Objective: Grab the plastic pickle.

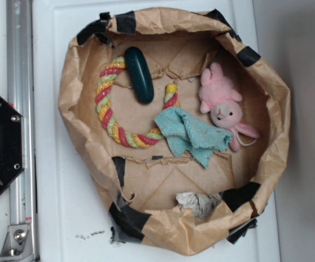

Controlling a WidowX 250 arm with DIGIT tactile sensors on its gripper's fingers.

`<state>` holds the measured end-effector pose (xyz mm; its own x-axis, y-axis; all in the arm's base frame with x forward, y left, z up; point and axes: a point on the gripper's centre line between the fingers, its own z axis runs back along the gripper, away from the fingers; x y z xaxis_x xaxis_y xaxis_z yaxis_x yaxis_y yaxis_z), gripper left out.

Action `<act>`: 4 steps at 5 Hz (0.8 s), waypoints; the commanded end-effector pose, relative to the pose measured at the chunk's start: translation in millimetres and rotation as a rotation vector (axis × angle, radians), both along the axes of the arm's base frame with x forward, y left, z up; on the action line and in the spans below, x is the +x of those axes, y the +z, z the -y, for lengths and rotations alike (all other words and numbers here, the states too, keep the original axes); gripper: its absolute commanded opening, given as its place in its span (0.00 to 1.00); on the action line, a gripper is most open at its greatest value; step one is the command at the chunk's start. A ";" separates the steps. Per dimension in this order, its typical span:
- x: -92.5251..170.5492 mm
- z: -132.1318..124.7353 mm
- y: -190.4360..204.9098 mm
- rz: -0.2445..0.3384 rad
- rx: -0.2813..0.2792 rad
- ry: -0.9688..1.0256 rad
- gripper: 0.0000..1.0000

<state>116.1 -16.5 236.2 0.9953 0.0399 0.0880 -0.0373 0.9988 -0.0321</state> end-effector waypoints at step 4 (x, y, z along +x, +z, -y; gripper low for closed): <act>107.7 -46.7 -82.5 0.160 0.093 -0.471 1.00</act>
<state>219.1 34.3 142.6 0.8739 -0.4460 0.1937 0.4424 0.8946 0.0637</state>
